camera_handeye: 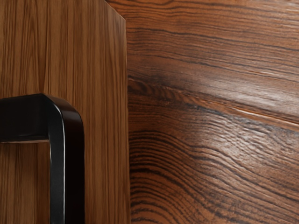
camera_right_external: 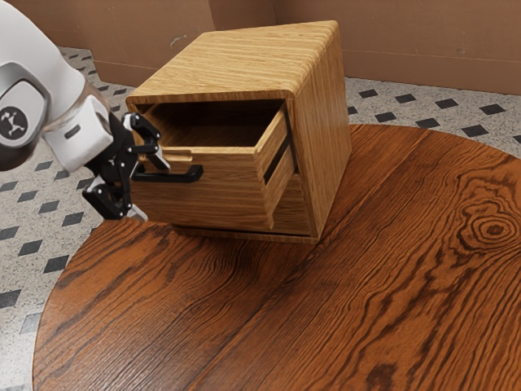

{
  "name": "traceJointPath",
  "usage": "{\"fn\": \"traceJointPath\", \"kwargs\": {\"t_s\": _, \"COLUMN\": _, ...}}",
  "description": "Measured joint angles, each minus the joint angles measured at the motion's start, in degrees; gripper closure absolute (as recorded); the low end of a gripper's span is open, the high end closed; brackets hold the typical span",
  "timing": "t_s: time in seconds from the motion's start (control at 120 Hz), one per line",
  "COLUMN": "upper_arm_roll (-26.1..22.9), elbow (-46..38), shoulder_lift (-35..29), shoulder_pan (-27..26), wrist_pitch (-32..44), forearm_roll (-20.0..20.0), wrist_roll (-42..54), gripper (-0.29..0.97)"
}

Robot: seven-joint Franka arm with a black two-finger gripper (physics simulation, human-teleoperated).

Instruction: Pull the drawer handle with one arm to open the drawer

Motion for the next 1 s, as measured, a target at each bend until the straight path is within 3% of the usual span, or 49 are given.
{"fn": "traceJointPath", "kwargs": {"t_s": 0.175, "upper_arm_roll": 1.5, "elbow": 6.1, "shoulder_lift": -0.7, "shoulder_pan": -0.1, "wrist_pitch": -0.7, "forearm_roll": 0.7, "wrist_roll": 0.0, "gripper": 0.00}}
{"fn": "traceJointPath", "kwargs": {"t_s": 0.333, "upper_arm_roll": 2.2, "elbow": 21.8, "shoulder_lift": 0.9, "shoulder_pan": -1.4, "wrist_pitch": -7.3, "forearm_roll": 2.1, "wrist_roll": -3.2, "gripper": 0.00}}
{"fn": "traceJointPath", "kwargs": {"t_s": 0.458, "upper_arm_roll": -7.6, "elbow": 39.3, "shoulder_lift": 15.4, "shoulder_pan": -0.7, "wrist_pitch": -17.5, "forearm_roll": 7.8, "wrist_roll": -12.9, "gripper": 0.00}}
{"fn": "traceJointPath", "kwargs": {"t_s": 0.55, "upper_arm_roll": -17.1, "elbow": 48.0, "shoulder_lift": 28.5, "shoulder_pan": -0.7, "wrist_pitch": -23.7, "forearm_roll": 15.1, "wrist_roll": -21.1, "gripper": 0.00}}
{"fn": "traceJointPath", "kwargs": {"t_s": 0.625, "upper_arm_roll": -19.9, "elbow": 49.3, "shoulder_lift": 33.3, "shoulder_pan": -0.7, "wrist_pitch": -27.5, "forearm_roll": 19.6, "wrist_roll": -27.2, "gripper": 0.00}}
{"fn": "traceJointPath", "kwargs": {"t_s": 0.717, "upper_arm_roll": -20.8, "elbow": 47.8, "shoulder_lift": 35.3, "shoulder_pan": -2.0, "wrist_pitch": -30.6, "forearm_roll": 22.5, "wrist_roll": -33.7, "gripper": 0.00}}
{"fn": "traceJointPath", "kwargs": {"t_s": 1.0, "upper_arm_roll": -20.8, "elbow": 46.6, "shoulder_lift": 37.1, "shoulder_pan": -3.7, "wrist_pitch": -34.4, "forearm_roll": 24.9, "wrist_roll": -49.4, "gripper": 0.00}}
